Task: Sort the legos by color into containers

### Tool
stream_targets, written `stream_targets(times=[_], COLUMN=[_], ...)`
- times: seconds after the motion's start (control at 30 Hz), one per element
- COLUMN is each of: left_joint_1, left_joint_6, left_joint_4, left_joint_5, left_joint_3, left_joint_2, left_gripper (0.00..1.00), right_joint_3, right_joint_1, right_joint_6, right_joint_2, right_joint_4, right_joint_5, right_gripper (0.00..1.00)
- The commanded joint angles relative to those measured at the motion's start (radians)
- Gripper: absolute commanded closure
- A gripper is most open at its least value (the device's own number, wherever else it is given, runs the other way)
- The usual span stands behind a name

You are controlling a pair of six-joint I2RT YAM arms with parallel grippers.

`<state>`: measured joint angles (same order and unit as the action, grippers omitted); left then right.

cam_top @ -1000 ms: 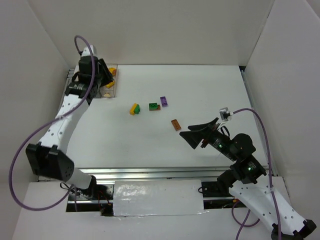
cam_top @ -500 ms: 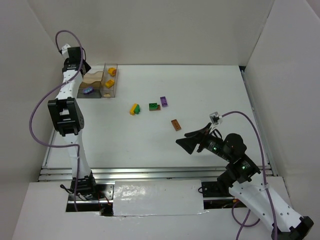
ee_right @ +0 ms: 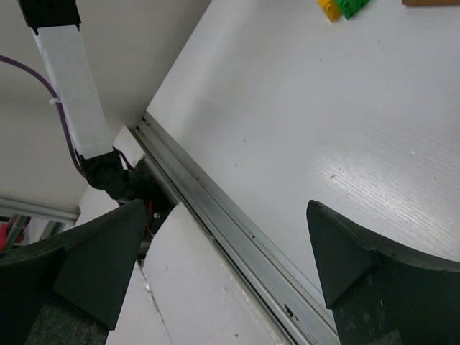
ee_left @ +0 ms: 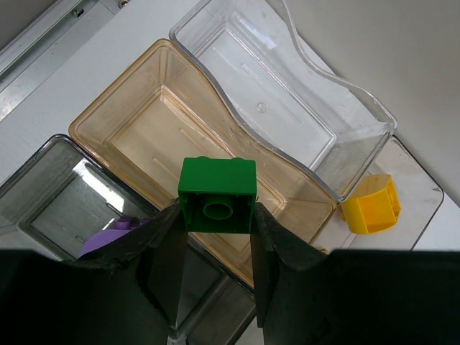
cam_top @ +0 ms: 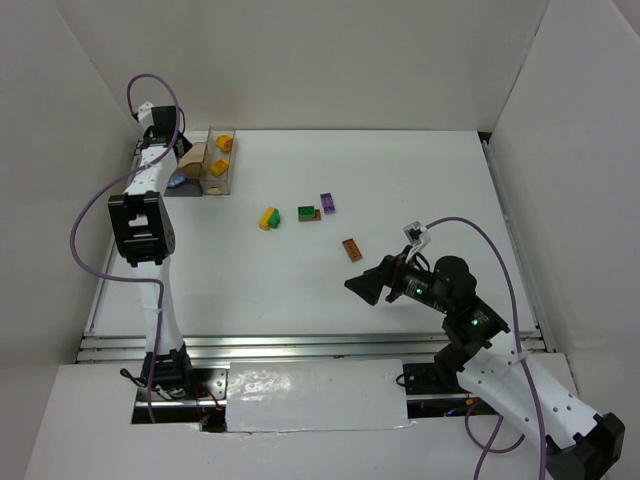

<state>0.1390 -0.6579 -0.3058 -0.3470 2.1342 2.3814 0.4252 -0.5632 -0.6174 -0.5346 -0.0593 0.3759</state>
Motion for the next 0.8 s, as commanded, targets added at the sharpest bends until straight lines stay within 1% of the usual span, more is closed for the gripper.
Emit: stream_targets(times=[0.0,0.03,0.07,0.13,0.17,0.23,0.27,0.37,0.47,0.5,0.53,0.6,0.63,0.77], left_joint_1=[0.007,0.008,0.008,0.01,0.01,0.013,0.016,0.024,0.027,0.028,0.03,0.03,0.03,0.03], left_joint_6=[-0.016,-0.016,-0.019,-0.025,-0.032,-0.042,-0.051,-0.071,-0.085,-0.088,-0.092,-0.094,-0.092,-0.095], left_joint_4=[0.053,0.056,0.056,0.068,0.068,0.066,0.066,0.063,0.076,0.074,0.073,0.074,0.076,0.086], left_joint_5=[-0.02,-0.015,-0.015,-0.012,-0.01,-0.007,0.005,0.009,0.009,0.013,0.014,0.026,0.029,0.062], left_joint_3=[0.018,0.015,0.006,-0.006,-0.014,-0.017,-0.022,-0.037,-0.063,-0.063,-0.062,-0.06,-0.057,-0.072], left_joint_2=[0.015,0.013,0.009,0.004,-0.002,-0.002,0.001,0.004,-0.002,-0.004,-0.005,-0.01,-0.017,-0.071], left_gripper=[0.8,0.78,0.73,0.69,0.63,0.58,0.54,0.48,0.46,0.41,0.41,0.26,0.07,0.08], right_joint_3=[0.03,0.032,0.03,0.029,0.027,0.026,0.023,0.02,0.018,0.018,0.02,0.023,0.024,0.021], right_joint_1=[0.003,0.002,0.003,0.003,0.003,0.003,0.003,0.003,0.003,0.003,0.003,0.003,0.003,0.003], right_joint_6=[0.021,0.021,0.019,0.018,0.018,0.016,0.015,0.012,0.013,0.015,0.016,0.021,0.022,0.022], right_joint_2=[-0.018,-0.021,-0.021,-0.018,-0.018,-0.018,-0.018,-0.015,-0.01,-0.008,-0.008,-0.011,-0.013,-0.021], right_joint_4=[0.049,0.052,0.053,0.056,0.056,0.056,0.056,0.056,0.055,0.05,0.049,0.046,0.046,0.056], right_joint_5=[0.014,0.015,0.015,0.012,0.009,0.009,0.009,0.012,0.003,0.001,0.001,0.003,0.003,0.0], right_gripper=[0.0,0.0,0.0,0.0,0.0,0.0,0.0,0.0,0.0,0.0,0.0,0.0,0.0,0.0])
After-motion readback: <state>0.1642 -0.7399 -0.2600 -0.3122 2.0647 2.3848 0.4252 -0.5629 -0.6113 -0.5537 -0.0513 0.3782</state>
